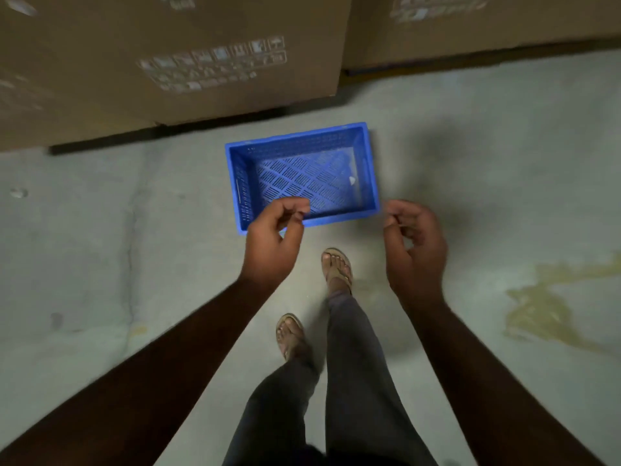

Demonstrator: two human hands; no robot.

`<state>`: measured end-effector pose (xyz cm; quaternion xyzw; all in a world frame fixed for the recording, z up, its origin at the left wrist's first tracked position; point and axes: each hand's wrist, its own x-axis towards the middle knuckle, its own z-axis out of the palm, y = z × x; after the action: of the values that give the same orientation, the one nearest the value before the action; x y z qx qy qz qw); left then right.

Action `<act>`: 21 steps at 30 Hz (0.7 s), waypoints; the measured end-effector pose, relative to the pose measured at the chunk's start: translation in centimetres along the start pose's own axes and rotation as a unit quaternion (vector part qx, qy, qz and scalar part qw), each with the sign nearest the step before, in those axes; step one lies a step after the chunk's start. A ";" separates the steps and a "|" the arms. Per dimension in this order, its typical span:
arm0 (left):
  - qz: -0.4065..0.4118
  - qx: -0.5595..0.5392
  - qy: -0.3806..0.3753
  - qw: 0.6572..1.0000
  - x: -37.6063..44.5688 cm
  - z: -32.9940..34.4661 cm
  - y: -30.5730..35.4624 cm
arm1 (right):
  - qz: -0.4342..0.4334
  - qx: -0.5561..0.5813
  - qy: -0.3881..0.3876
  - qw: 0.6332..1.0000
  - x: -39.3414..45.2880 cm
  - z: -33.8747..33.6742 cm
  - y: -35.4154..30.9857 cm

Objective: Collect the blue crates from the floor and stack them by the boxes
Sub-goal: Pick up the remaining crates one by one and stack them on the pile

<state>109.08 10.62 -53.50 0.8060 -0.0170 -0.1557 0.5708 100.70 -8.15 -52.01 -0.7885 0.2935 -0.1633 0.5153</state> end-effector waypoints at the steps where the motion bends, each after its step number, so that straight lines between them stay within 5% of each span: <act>1: 0.008 0.001 -0.030 1.000 -2.6 -0.1 3.2 | 0.009 0.007 0.006 1.000 -2.1 -3.0 -2.7; 10: 0.033 -0.019 -0.164 0.986 -21.2 5.4 18.8 | 0.132 0.028 0.121 0.983 -18.6 -27.5 -9.7; 17: 0.081 0.031 -0.313 0.946 -32.3 21.0 23.0 | 0.181 0.048 0.238 0.953 -28.0 -44.7 -3.8; 21: 0.068 0.017 -0.370 0.926 -39.6 33.0 25.3 | 0.171 -0.053 0.260 0.949 -32.5 -55.6 1.0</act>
<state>66.30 -20.27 -30.78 0.6973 -0.2846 -0.4035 0.5196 44.12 -27.74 -28.33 -0.6828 0.5562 -0.2558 0.3988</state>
